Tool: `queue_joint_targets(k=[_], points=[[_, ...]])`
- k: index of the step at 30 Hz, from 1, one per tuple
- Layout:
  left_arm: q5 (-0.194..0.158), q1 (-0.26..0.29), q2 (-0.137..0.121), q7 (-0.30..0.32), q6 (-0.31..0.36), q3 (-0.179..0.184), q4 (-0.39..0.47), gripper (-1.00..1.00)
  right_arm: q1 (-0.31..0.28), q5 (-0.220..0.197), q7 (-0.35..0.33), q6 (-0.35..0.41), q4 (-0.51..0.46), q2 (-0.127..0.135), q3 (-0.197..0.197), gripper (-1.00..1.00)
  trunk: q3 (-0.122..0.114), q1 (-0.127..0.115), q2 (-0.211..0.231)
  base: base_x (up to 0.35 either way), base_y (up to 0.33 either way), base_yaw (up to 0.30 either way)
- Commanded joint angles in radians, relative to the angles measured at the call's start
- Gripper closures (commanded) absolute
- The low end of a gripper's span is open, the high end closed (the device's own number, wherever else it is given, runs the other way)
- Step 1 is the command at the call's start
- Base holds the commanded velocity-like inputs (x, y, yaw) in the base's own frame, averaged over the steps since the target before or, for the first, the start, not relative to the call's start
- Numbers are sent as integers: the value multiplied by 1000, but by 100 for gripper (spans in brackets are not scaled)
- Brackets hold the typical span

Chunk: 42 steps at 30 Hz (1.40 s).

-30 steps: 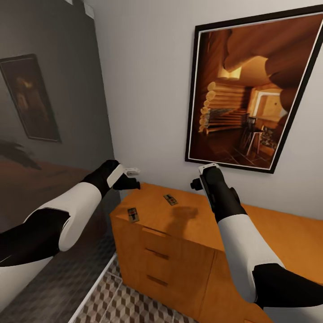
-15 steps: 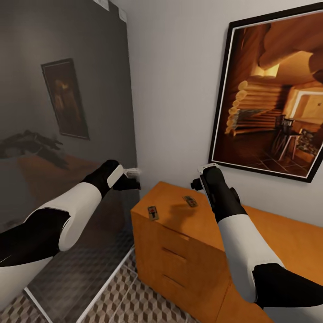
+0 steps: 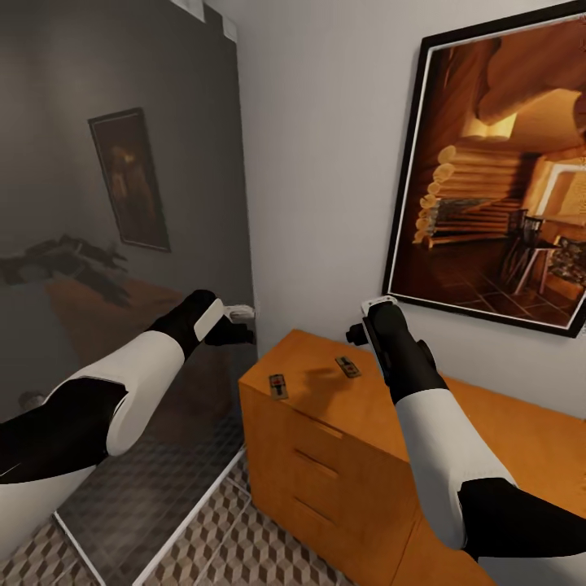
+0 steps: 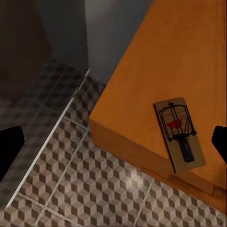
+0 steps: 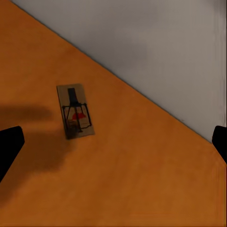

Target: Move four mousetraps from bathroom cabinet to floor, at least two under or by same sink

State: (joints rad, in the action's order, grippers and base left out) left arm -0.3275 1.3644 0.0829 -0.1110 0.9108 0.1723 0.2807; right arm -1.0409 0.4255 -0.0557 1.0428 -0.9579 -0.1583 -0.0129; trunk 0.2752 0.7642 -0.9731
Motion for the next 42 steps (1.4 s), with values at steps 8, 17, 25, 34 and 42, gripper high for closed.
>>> queue_joint_targets(k=[8, 17, 25, 34, 42], points=[[-9, 1, 1, -9, 3, 7, 1, -100, -1, 8, -6, 4, -1, 1, -1, -100, 1, 0, -1, 0, -127, 7], [-8, 1, 2, -9, 3, 7, 2, -100, -1, 10, -6, 4, -1, 2, -1, -100, 1, 0, -1, 0, -22, 1], [-9, 1, 2, -10, 3, 7, 2, -100, -1, 9, -6, 4, -1, 2, -1, -100, 1, 0, -1, 0, -4, 0], [-10, 1, 2, -9, 3, 7, 0, -100, -1, 6, -7, 4, 1, 2, -3, -100, 1, 0, -1, 0, 0, 0], [-10, 1, 1, -7, -3, 7, -18, -100, -1, 5, -15, 4, 94, 2, -2, -100, 1, 0, -1, 0, 0, 0]])
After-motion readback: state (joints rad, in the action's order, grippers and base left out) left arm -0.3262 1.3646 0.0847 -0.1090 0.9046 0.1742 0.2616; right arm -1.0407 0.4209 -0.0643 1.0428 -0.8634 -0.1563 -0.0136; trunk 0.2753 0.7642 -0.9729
